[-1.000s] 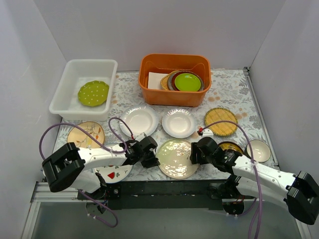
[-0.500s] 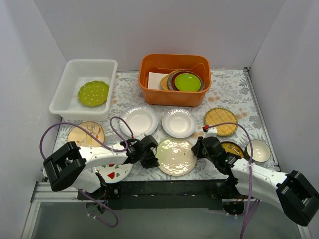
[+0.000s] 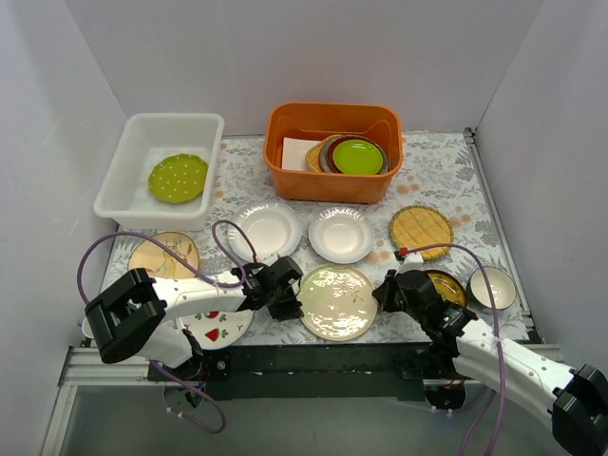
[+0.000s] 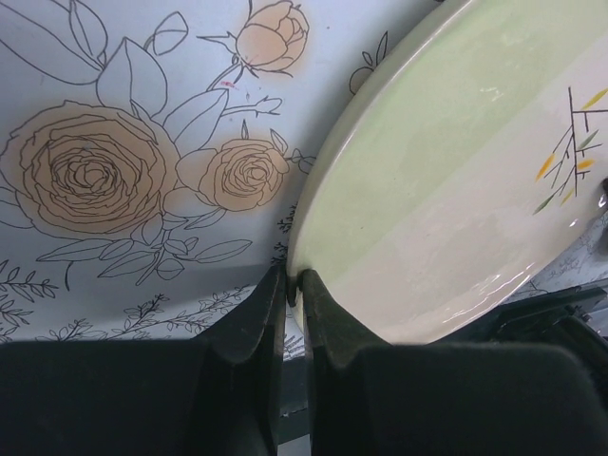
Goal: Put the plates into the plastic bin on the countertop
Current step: Pick up the plate from the corner of the board.
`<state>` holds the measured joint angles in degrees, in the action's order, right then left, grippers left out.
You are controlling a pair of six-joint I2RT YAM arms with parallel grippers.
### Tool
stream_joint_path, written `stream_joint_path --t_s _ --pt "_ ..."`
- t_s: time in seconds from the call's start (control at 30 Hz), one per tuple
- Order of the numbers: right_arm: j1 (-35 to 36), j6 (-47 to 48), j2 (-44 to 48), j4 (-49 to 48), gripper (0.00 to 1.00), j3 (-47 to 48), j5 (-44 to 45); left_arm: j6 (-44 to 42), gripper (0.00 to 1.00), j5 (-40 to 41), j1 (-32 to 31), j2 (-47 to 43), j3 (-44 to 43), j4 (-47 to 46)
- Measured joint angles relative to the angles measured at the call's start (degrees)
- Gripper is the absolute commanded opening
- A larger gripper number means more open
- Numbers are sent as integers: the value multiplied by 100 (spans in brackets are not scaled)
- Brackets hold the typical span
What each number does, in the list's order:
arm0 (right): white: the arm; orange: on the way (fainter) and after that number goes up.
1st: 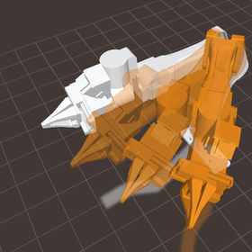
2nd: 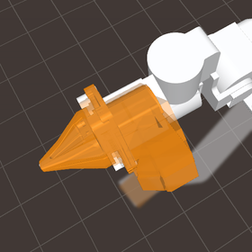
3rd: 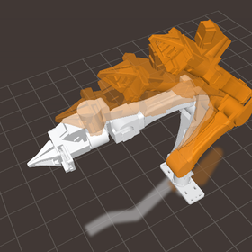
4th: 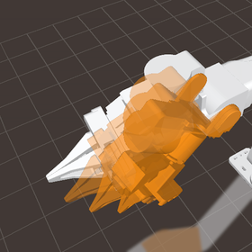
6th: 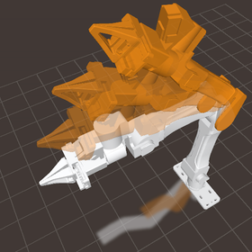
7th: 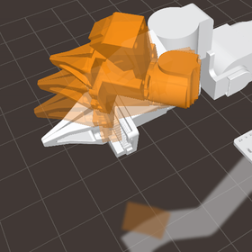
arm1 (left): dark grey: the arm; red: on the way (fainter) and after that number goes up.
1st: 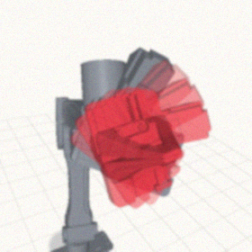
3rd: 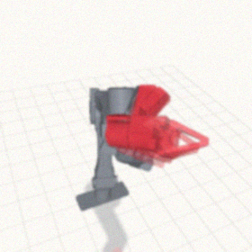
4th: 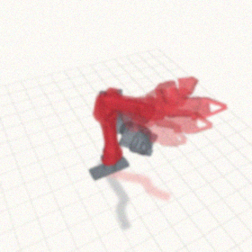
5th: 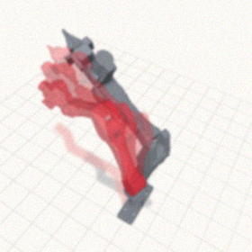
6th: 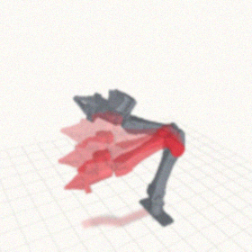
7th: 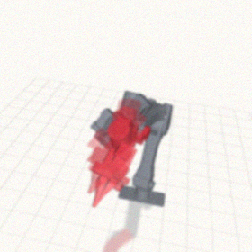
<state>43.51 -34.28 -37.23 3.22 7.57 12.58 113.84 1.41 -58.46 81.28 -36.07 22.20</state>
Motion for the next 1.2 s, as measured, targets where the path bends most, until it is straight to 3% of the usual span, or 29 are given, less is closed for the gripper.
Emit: stream_joint_path --t_s 0.2,0.37,0.5,1.03,1.2 --pt "0 -2 662 214 2 -258 -116 0 0 -28 7 26 0 -15" --pt "-7 4 820 11 33 -424 -210 44 0 -81 24 33 35 -70" --pt "-17 0 787 -188 44 -468 -424 74 0 -125 44 33 72 -136" --pt "-144 70 -264 -1377 40 -470 -511 236 0 -575 142 -11 417 -682" --pt "-155 177 -420 -1598 27 -470 -435 323 0 -911 142 -11 590 -977"
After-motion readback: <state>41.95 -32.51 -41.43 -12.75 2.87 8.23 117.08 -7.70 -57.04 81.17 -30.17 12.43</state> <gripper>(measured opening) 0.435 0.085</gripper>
